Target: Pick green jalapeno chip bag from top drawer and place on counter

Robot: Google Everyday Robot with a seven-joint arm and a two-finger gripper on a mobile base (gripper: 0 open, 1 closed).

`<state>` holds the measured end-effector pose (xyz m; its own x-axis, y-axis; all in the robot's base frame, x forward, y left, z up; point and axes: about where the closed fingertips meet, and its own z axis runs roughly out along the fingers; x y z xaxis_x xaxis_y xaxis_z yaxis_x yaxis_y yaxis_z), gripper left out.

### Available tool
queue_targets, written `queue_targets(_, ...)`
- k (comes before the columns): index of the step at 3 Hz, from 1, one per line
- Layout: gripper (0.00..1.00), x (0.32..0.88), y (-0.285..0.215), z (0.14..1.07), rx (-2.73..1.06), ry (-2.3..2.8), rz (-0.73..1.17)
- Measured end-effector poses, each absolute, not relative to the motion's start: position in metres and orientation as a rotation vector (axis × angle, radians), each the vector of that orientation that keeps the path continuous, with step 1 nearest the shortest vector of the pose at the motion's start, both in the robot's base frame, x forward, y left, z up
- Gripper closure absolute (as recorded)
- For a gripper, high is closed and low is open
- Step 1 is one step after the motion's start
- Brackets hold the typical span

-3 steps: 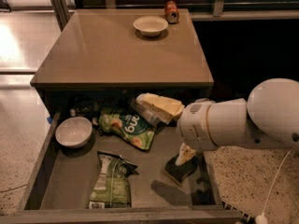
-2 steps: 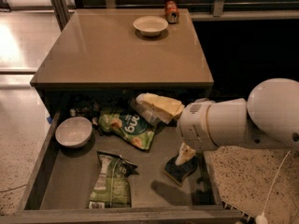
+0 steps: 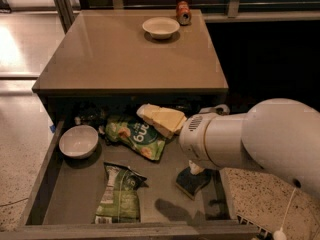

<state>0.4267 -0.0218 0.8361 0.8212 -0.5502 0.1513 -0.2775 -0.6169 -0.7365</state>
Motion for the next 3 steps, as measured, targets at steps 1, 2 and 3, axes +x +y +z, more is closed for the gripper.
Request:
queue_targets(1,0.00,0.4251,-0.0217,0.8390,-2.315,0.590,-0.587)
queue_targets(2,0.00,0.4251,-0.0217,0.8390,-2.315,0.590,-0.587)
queue_targets(3,0.00,0.4215,-0.0190,0.8354,-2.375,0.541,-0.612)
